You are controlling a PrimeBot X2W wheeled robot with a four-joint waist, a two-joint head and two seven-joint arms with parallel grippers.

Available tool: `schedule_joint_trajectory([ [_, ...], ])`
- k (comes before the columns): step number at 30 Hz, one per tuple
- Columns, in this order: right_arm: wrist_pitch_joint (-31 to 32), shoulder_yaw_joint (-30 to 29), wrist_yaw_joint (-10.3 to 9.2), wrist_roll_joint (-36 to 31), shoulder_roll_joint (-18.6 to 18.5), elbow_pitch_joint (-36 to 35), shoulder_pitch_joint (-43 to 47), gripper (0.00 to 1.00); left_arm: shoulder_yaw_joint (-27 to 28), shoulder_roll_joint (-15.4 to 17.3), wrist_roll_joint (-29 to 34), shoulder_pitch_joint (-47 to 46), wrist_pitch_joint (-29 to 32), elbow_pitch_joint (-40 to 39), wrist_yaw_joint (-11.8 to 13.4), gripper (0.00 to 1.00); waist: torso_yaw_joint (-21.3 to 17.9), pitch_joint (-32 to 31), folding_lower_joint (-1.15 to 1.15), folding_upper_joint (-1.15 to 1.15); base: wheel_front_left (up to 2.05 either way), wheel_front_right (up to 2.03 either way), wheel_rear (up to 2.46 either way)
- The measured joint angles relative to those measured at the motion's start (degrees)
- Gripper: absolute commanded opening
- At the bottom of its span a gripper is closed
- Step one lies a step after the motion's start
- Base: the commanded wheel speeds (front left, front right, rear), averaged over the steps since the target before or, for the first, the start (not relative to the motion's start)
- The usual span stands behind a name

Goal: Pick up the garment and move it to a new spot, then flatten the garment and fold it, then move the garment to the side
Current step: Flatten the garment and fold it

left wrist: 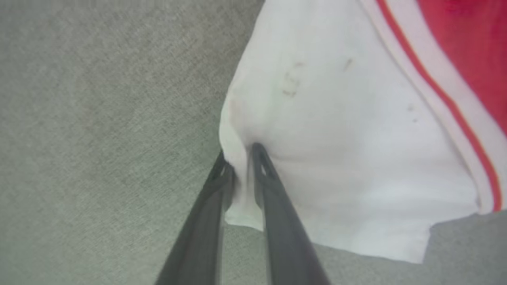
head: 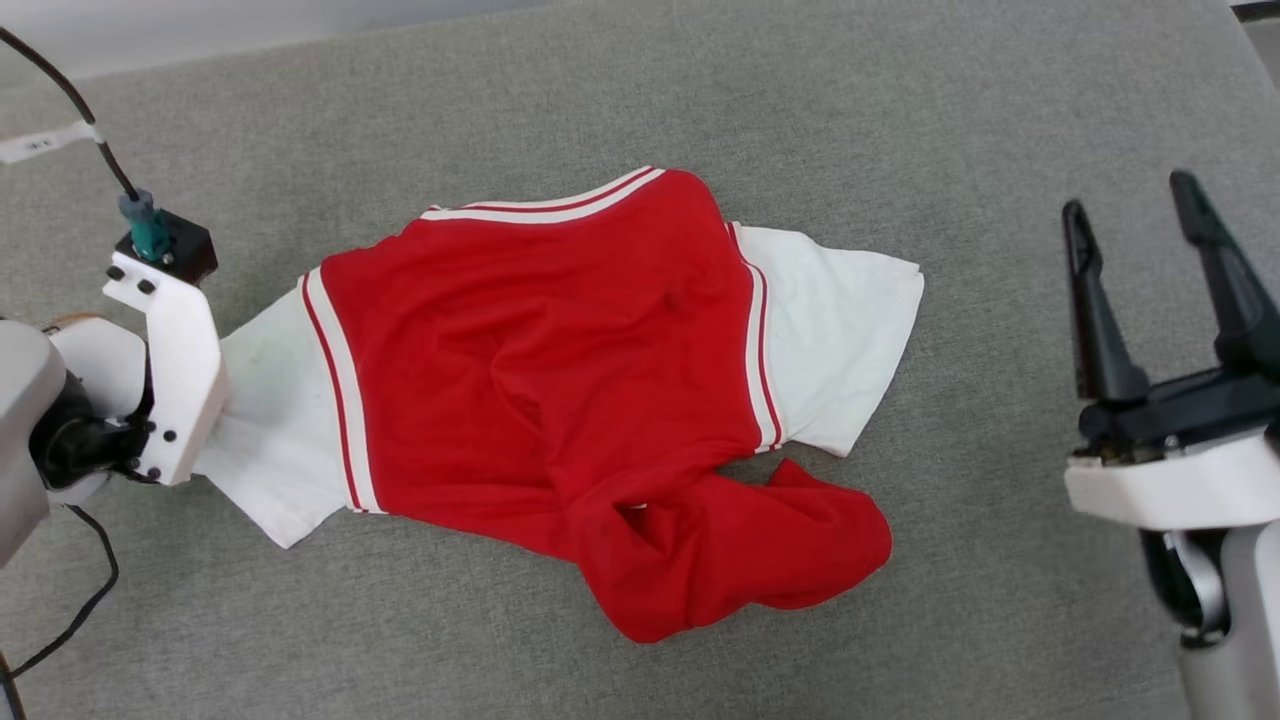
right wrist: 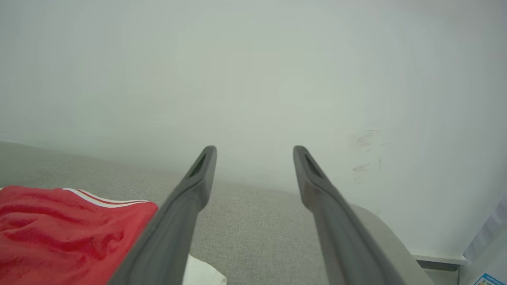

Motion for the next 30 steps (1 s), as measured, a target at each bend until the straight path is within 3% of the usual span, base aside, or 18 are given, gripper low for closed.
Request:
schedule_joint_trajectory([
  [5,0.01,2.22,0.0,0.48,-4.33,2.96,-4.07,1.0,0.68,1.24,0.48,0.08,-3.19,-2.24,-0.1,0.0,0.7,-1.28,0.0,0.0,0.0,0.0,0.0],
  [8,8.95,9.07,-0.01,2.85,-11.88,7.01,-9.77,1.0,1.57,1.9,1.01,-0.44,-5.99,-5.78,-0.15,0.0,2.11,-2.41,0.0,0.0,0.0,0.0,0.0],
  [13,27.48,21.78,0.0,14.0,-22.26,7.79,-18.29,1.0,1.79,2.35,2.82,-1.2,-7.48,-10.47,0.18,0.0,4.32,-3.0,0.0,0.0,0.0,0.0,0.0],
  [14,27.48,21.78,0.0,14.0,-22.26,7.79,-18.29,1.0,1.79,2.35,2.82,-1.2,-7.48,-10.47,0.18,0.0,4.32,-3.0,0.0,0.0,0.0,0.0,0.0],
  [15,35.62,27.08,0.0,19.74,-26.55,7.49,-21.64,1.0,1.59,2.09,3.37,-1.21,-7.99,-12.05,0.53,0.0,5.22,-2.93,0.0,0.0,0.0,0.0,0.0],
  [19,48.01,35.28,0.0,29.77,-31.82,7.08,-29.6,1.0,1.52,1.27,4.22,-1.33,-8.58,-14.58,1.25,0.0,6.78,-2.19,0.0,0.0,0.0,0.0,0.0],
  [23,61.48,41.67,0.0,39.95,-33.6,11.94,-36.78,1.0,1.66,0.94,5.64,-2.72,-9.21,-16.61,1.75,0.0,8.52,-0.52,0.0,0.0,0.0,0.0,0.0],
  [30,71.07,43.77,0.0,46.33,-32.44,21.39,-40.85,1.0,2.29,0.07,6.61,-4.06,-10.39,-18.42,2.03,0.0,11.38,2.12,0.0,0.0,0.0,0.0,0.0],
])
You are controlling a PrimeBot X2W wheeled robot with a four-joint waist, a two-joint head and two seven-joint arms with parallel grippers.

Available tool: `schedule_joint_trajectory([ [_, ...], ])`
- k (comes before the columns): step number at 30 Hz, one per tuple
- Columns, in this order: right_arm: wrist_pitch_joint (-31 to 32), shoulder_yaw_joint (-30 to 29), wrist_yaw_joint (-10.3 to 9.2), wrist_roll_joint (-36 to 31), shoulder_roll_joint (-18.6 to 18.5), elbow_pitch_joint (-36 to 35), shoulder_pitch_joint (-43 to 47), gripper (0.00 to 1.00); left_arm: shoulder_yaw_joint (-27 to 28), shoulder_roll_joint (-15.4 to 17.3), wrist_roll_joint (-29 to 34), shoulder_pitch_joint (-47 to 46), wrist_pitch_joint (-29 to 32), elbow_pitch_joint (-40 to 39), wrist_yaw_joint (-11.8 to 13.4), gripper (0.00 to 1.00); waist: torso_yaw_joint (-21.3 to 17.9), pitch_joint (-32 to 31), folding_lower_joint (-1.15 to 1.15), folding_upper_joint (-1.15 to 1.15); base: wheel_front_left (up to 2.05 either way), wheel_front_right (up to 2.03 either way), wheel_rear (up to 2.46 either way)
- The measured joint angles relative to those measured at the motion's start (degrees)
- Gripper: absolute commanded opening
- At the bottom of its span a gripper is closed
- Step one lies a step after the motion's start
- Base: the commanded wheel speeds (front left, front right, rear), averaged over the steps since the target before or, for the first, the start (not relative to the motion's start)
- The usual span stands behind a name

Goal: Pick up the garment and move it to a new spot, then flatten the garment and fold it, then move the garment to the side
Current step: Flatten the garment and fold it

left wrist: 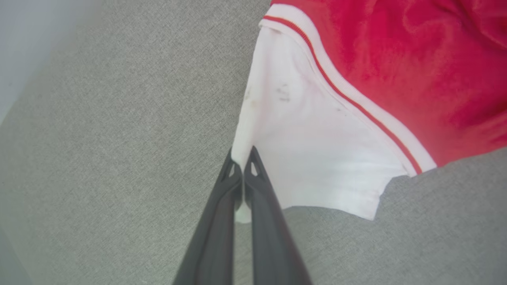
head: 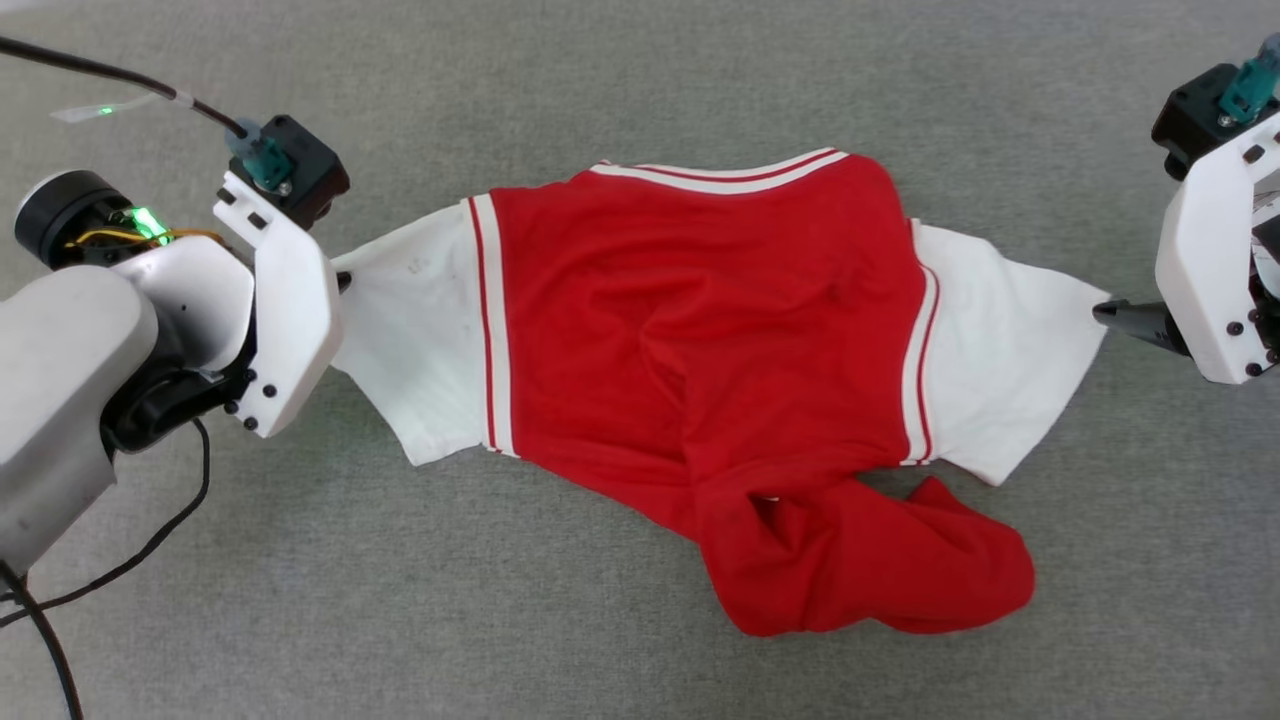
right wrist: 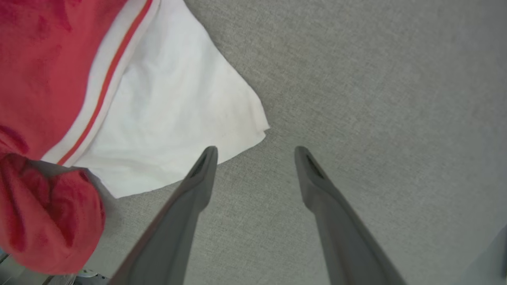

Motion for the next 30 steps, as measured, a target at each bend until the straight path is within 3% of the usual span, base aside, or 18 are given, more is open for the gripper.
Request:
schedule_joint_trajectory([
  [7,0.4,0.92,0.0,0.45,2.32,5.49,-0.46,1.0,0.05,-0.98,0.74,-0.86,-1.03,-0.56,-0.02,0.0,2.34,3.26,0.0,0.0,0.0,0.0,0.0],
  [15,-3.26,3.48,-0.04,0.69,2.98,7.37,0.7,1.0,-0.24,-1.77,0.94,-1.01,-1.54,0.69,-0.58,0.0,3.02,4.29,0.0,0.0,0.0,0.0,0.0],
  [16,-3.85,3.69,-0.11,0.73,3.14,7.65,0.74,0.44,-0.34,-1.88,0.93,-1.01,-1.56,0.9,-0.62,0.0,2.95,4.12,0.0,0.0,0.0,0.0,0.0],
  [17,-4.82,3.75,-0.12,1.11,3.27,8.02,1.02,0.0,-0.52,-2.03,0.93,-1.0,-1.63,1.19,-0.69,0.0,2.9,3.86,0.0,0.0,0.0,0.0,0.0],
  [25,-14.22,3.87,-0.01,2.25,3.71,8.04,2.72,0.0,-0.74,-2.61,0.83,-0.85,-3.66,2.56,-1.36,0.0,2.29,0.09,0.0,0.0,0.0,0.0,0.0],
  [30,-21.23,3.89,-0.01,2.74,0.4,3.31,2.97,0.0,0.23,-1.9,-0.13,-0.64,-6.17,1.16,-1.69,0.0,1.67,-4.06,0.0,0.0,0.0,0.0,0.0],
])
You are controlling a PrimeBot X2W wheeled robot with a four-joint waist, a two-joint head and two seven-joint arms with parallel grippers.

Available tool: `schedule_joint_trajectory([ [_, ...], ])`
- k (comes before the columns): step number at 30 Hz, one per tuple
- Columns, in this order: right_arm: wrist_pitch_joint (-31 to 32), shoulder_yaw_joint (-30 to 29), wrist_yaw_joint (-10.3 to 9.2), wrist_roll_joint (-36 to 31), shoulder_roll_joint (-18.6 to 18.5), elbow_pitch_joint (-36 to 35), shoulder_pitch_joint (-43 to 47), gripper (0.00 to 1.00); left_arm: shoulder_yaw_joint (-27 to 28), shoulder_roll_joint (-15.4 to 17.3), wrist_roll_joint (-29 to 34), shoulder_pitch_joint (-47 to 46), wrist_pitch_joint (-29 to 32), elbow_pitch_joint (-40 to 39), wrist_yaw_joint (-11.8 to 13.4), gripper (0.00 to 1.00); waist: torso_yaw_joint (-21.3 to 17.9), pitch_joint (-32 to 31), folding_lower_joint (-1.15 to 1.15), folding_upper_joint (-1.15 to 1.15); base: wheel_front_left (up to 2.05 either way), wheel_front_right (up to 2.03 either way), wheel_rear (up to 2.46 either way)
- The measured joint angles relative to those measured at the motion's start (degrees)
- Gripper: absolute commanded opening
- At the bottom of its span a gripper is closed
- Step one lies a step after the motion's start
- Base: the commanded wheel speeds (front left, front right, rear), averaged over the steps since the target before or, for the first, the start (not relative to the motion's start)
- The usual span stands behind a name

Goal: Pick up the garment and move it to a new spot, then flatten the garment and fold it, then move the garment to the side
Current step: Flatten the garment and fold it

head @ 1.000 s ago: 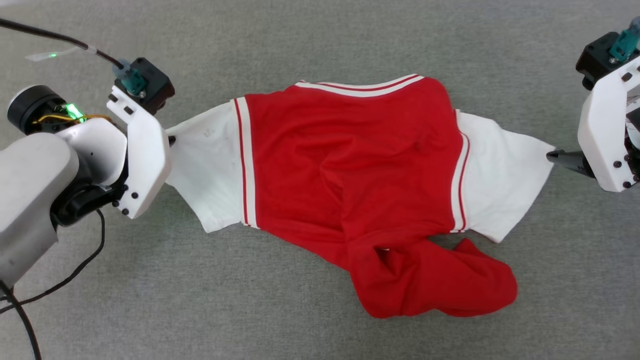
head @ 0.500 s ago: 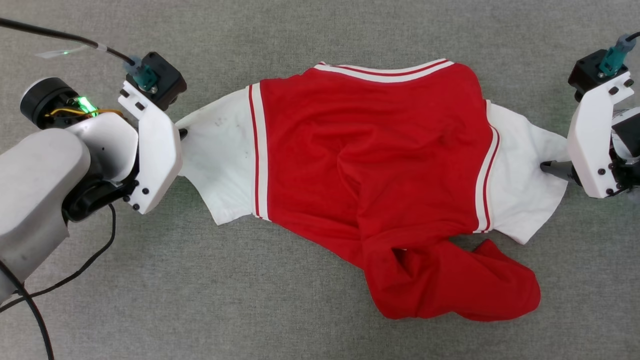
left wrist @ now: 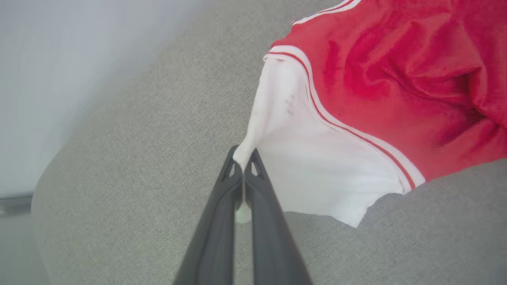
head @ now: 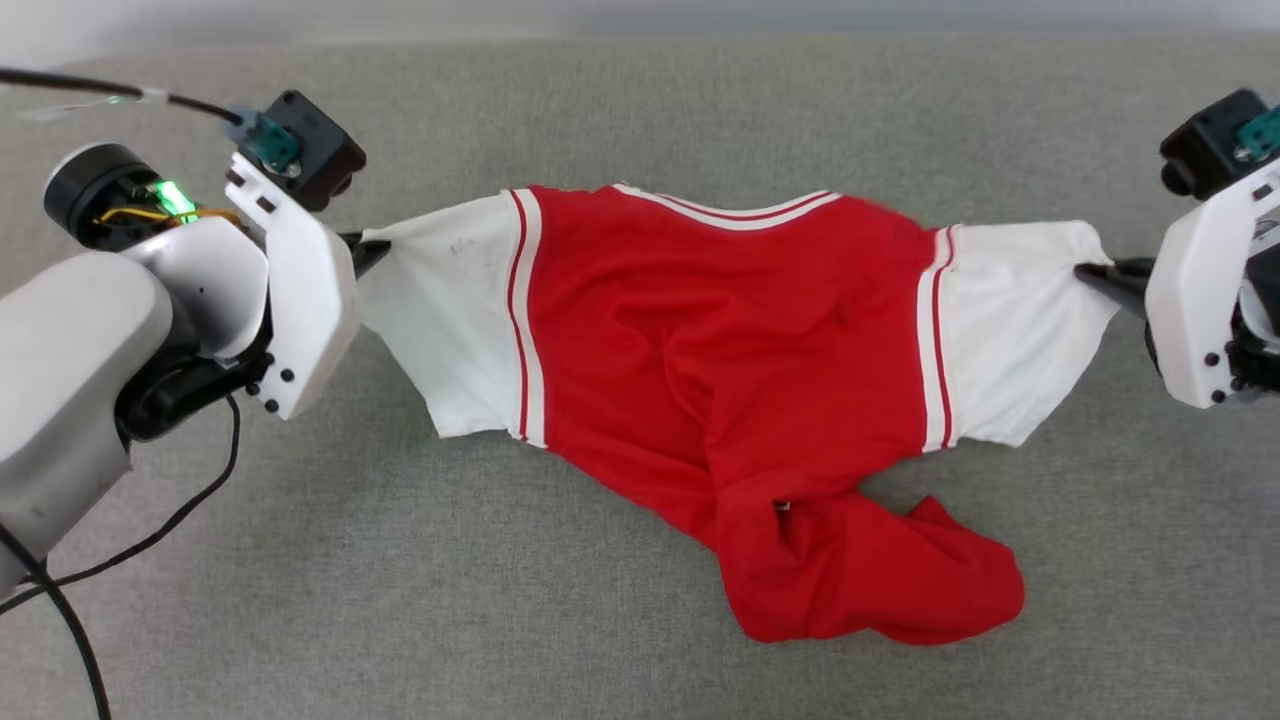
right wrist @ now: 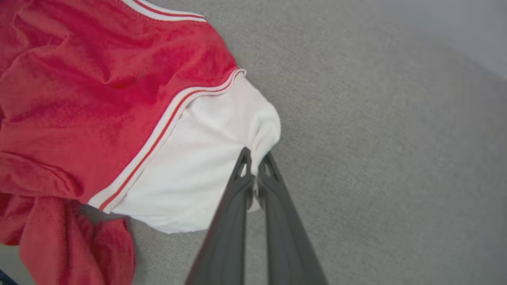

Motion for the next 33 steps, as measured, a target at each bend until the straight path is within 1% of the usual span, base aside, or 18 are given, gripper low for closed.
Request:
schedule_joint_trajectory([
  [5,-5.12,-0.46,0.0,-0.77,-3.3,-4.08,-0.18,0.0,1.48,1.42,-0.08,-0.22,-2.93,-2.87,-0.25,0.0,-1.01,-3.79,0.0,0.0,0.0,0.0,0.0],
  [8,-8.02,-1.58,0.01,-1.83,-3.97,-5.97,-1.18,0.0,2.44,1.66,0.96,-1.46,-4.77,-4.26,-0.1,0.0,-1.75,-5.56,0.0,0.0,0.0,0.0,0.0],
  [10,-9.68,-2.69,0.01,-2.7,-4.17,-6.56,-2.42,0.0,3.42,1.63,1.4,-2.47,-5.8,-4.63,0.69,0.0,-2.26,-6.46,0.0,0.0,0.0,0.0,0.0],
  [13,-11.6,-4.36,0.01,-3.82,-4.45,-6.87,-4.19,0.0,4.37,1.16,2.83,-4.89,-6.61,-4.67,1.32,0.0,-2.88,-7.25,0.0,0.0,0.0,0.0,0.0],
  [16,-12.81,-6.33,0.0,-5.88,-4.68,-6.25,-6.85,0.0,5.83,-0.38,3.58,-7.73,-7.4,-4.37,1.9,0.0,-3.07,-6.93,0.0,0.0,0.0,0.0,0.0],
  [17,-13.13,-7.99,0.01,-7.86,-4.14,-5.17,-10.38,0.0,7.17,-2.16,4.52,-11.15,-8.05,-3.01,2.12,0.0,-3.18,-5.77,0.0,0.0,0.0,0.0,0.0],
  [20,-13.02,-9.2,0.0,-10.58,-2.58,-2.87,-15.51,0.0,8.57,-4.0,5.26,-15.41,-8.64,-0.13,2.1,0.0,-3.31,-4.16,0.0,0.0,0.0,0.0,0.0],
  [26,-13.55,-10.34,0.01,-15.96,1.42,3.35,-26.5,0.0,10.83,-7.84,7.28,-24.01,-10.36,6.35,1.26,0.0,-3.59,-0.33,0.0,0.0,0.0,0.0,0.0],
  [29,-14.35,-10.28,0.01,-18.19,3.05,6.5,-31.51,0.0,11.7,-9.25,8.0,-27.92,-11.57,9.59,0.81,0.0,-3.68,1.58,0.0,0.0,0.0,0.0,0.0],
  [33,-16.31,-9.73,0.01,-20.75,5.13,10.32,-38.05,0.0,13.04,-9.92,9.32,-33.07,-13.44,13.55,0.48,0.0,-3.98,3.87,0.0,0.0,0.0,0.0,0.0],
])
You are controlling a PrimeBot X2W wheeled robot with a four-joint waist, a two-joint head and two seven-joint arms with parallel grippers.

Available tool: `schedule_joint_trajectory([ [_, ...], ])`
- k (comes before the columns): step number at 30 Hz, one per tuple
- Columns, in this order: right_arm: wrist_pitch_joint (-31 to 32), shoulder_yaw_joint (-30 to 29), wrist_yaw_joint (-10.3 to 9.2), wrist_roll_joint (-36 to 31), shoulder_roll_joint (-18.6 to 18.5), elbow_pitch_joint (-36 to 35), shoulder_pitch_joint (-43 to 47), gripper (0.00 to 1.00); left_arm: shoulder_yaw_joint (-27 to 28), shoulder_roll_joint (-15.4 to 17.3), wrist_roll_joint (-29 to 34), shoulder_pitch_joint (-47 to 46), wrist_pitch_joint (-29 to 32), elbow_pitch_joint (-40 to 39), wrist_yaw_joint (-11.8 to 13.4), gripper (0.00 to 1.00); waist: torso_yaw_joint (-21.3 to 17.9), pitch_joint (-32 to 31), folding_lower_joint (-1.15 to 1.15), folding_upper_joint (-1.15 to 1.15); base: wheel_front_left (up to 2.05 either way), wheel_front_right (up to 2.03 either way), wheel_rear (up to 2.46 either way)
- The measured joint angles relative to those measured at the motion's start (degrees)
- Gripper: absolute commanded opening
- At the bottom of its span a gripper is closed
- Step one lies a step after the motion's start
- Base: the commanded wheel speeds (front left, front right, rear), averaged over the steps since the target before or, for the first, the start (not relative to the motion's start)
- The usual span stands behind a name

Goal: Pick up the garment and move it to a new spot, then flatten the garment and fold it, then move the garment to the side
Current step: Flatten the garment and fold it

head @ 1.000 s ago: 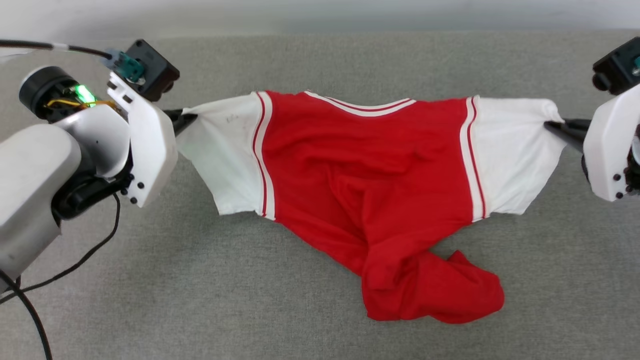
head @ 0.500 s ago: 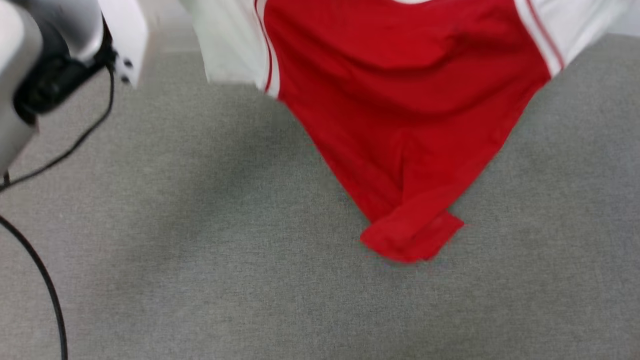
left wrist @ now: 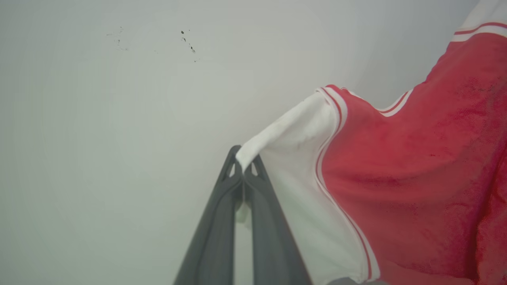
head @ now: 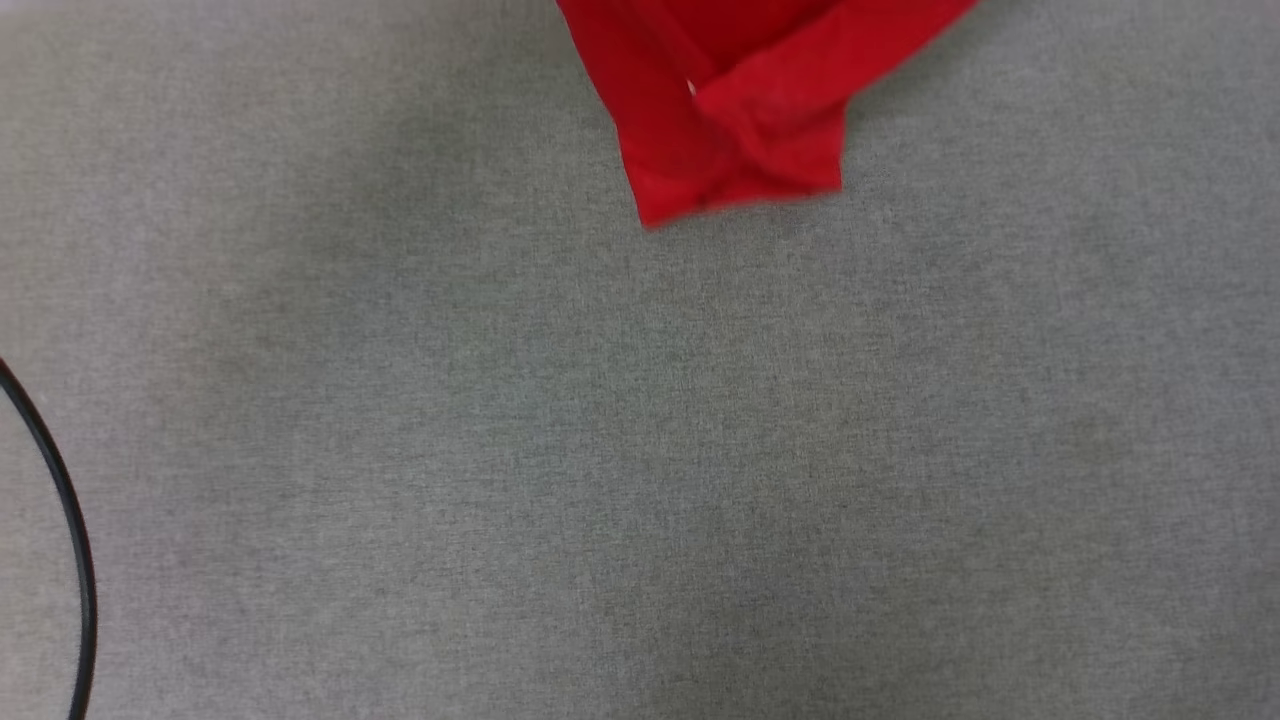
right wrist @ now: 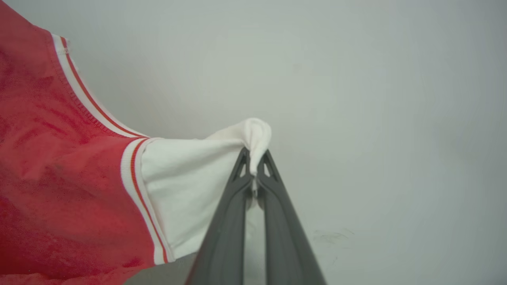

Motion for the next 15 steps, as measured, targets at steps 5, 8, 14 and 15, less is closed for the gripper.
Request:
schedule_joint_trajectory([
  [5,-3.11,0.64,0.0,-2.97,1.78,4.86,-7.55,0.0,2.1,-1.91,0.36,-5.97,-2.91,5.21,-0.41,0.0,-0.25,2.83,0.0,0.0,0.0,0.0,0.0],
  [8,-5.31,1.31,0.0,-4.75,3.21,7.58,-11.68,0.0,3.2,-3.16,0.37,-9.53,-4.64,8.25,-0.75,0.0,-0.29,4.42,0.0,0.0,0.0,0.0,0.0],
  [14,-8.82,2.69,0.0,-6.09,6.11,12.89,-17.7,0.0,3.25,-5.27,-0.1,-13.23,-6.43,12.46,-1.37,0.0,-0.22,6.9,0.0,0.0,0.0,0.0,0.0],
  [15,-9.34,3.01,0.0,-6.14,6.44,13.76,-18.23,0.0,3.11,-5.41,-0.1,-13.65,-6.83,13.1,-1.4,0.0,-0.15,7.24,0.0,0.0,0.0,0.0,0.0],
])
